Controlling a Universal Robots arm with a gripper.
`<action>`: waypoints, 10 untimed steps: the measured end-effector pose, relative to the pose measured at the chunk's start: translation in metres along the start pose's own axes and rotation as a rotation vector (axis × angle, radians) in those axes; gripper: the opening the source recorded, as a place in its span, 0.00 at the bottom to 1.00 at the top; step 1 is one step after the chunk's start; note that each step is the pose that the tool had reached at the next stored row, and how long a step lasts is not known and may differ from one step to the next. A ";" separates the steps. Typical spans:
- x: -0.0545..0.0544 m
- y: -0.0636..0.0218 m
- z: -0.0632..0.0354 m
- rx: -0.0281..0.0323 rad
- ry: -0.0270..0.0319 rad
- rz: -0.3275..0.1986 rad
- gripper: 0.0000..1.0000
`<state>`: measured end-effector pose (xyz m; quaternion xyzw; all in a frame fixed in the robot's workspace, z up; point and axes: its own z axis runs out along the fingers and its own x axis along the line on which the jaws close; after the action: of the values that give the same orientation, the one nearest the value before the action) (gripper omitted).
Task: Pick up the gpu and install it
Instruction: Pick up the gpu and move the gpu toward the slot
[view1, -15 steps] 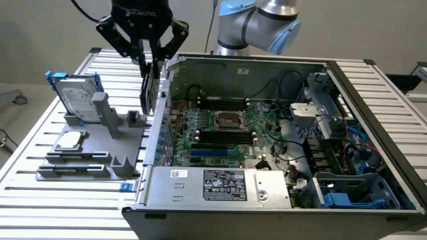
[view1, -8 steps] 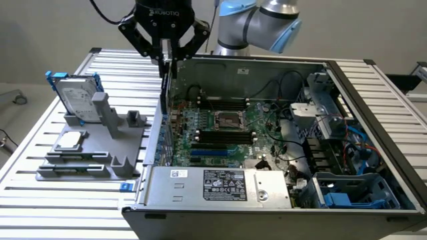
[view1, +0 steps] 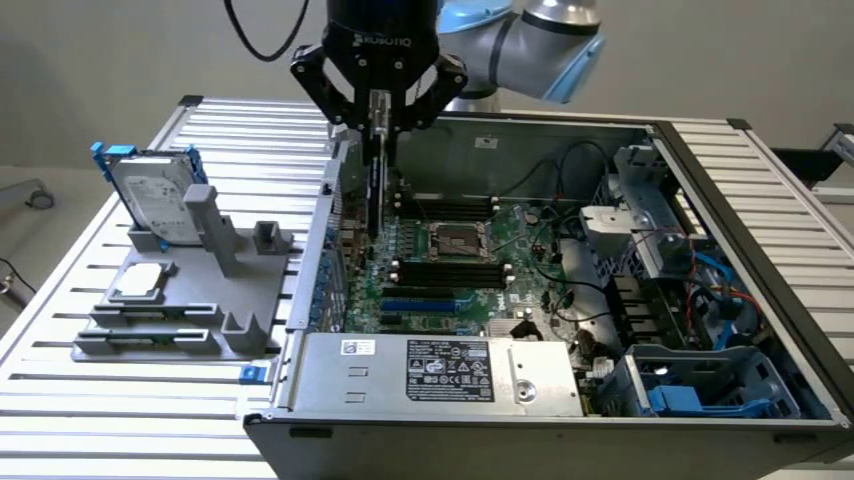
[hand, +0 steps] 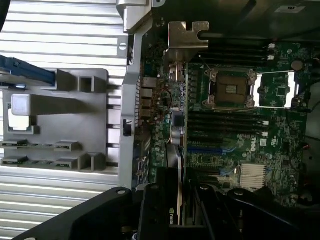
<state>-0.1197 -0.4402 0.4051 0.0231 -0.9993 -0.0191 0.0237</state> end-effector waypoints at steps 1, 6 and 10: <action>-0.005 -0.0003 0.0012 0.0004 0.0000 0.000 0.27; -0.027 -0.0016 0.0076 0.0019 0.0001 0.000 0.27; -0.046 -0.0022 0.0138 0.0022 0.0001 0.000 0.27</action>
<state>-0.0743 -0.4398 0.3891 0.0230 -0.9993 -0.0180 0.0237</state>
